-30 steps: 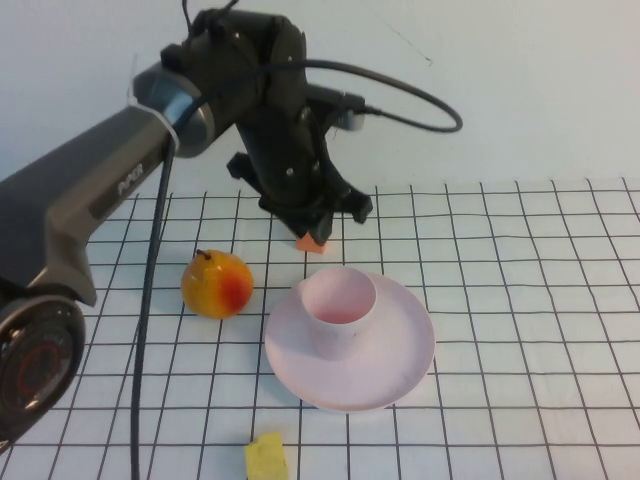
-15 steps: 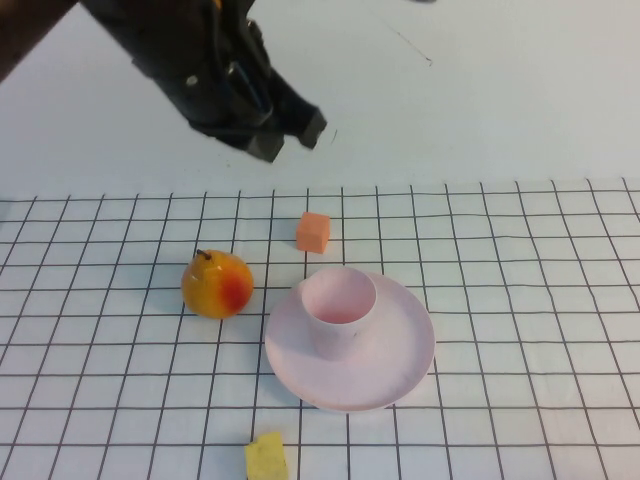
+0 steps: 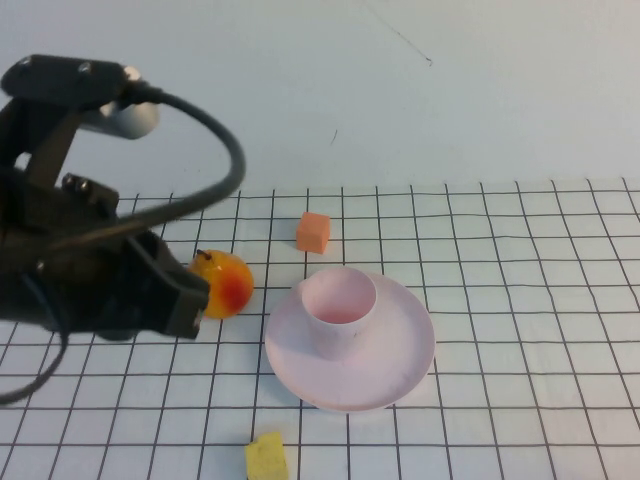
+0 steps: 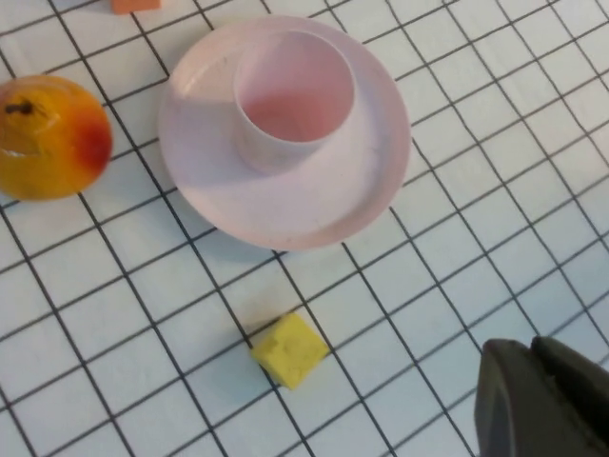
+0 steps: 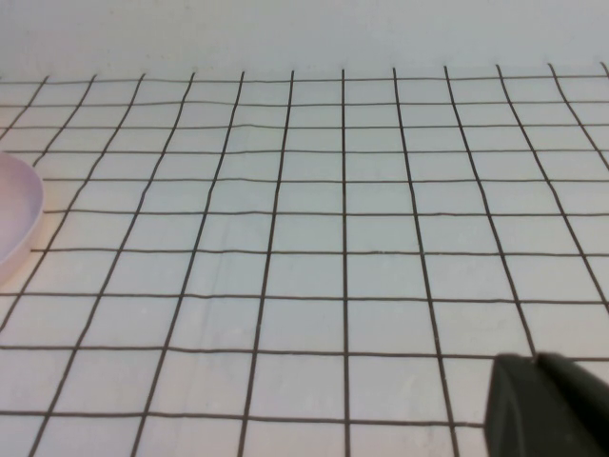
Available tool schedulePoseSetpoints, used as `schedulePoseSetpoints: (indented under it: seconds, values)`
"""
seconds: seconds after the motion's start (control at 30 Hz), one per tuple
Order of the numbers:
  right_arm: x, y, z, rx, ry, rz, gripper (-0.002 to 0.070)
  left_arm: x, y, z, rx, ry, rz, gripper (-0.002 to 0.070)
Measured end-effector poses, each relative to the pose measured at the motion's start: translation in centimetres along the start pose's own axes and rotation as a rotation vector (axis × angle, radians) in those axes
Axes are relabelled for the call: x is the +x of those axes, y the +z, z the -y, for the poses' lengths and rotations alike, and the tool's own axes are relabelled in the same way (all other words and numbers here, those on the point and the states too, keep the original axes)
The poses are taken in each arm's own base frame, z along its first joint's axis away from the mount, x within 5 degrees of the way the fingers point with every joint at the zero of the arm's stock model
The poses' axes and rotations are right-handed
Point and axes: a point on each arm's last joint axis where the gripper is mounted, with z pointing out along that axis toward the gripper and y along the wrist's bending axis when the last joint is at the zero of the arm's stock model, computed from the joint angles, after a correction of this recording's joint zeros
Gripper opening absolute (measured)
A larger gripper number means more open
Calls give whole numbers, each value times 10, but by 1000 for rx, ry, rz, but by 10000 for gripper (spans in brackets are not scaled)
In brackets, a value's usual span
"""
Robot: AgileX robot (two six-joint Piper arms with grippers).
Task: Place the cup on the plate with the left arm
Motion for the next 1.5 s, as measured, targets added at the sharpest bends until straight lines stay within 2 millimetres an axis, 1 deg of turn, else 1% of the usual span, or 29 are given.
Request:
schedulePoseSetpoints:
  seconds: [0.13, 0.27, 0.4, 0.57, 0.67, 0.73, 0.8, 0.9, 0.97, 1.07, 1.13, 1.23, 1.37, 1.5]
  values:
    - [0, 0, 0, 0, 0, 0, -3, 16, -13, 6, 52, -13, -19, -1]
    - [0, 0, 0, 0, 0, 0, -3, 19, -17, 6, 46, -6, -20, -1]
    - [0, 0, 0, 0, 0, 0, -3, 20, -17, 2, 0, 55, -37, -1]
    - [0, 0, 0, 0, 0, 0, -3, 18, -18, -8, -102, 131, -1, -1]
    - [0, 0, 0, 0, 0, 0, -3, 19, -22, -20, -178, 133, 107, -2]
    - [0, 0, 0, 0, 0, 0, -3, 25, -26, -35, -252, 103, 203, -2]
    - [0, 0, 0, 0, -7, 0, -3, 39, -29, -50, -327, 58, 302, -1]
    - [0, 0, 0, 0, 0, 0, -3, 69, -37, -68, -452, -15, 462, -2]
    - [0, 0, 0, 0, 0, 0, -3, 91, -38, -73, -517, -36, 550, -2]
    - [0, 0, 0, 0, 0, 0, -3, 126, -33, -76, -594, -44, 671, -2]
    - [0, 0, 0, 0, 0, 0, -3, 149, -22, -77, -620, -45, 718, -2]
    - [0, 0, 0, 0, 0, 0, -3, 178, -2, -79, -618, -51, 769, -2]
    - [0, 0, 0, 0, 0, 0, -3, 204, 16, -81, -594, -78, 848, -2]
    - [0, 0, 0, 0, 0, 0, -3, 227, 39, -86, -583, -99, 839, -2]
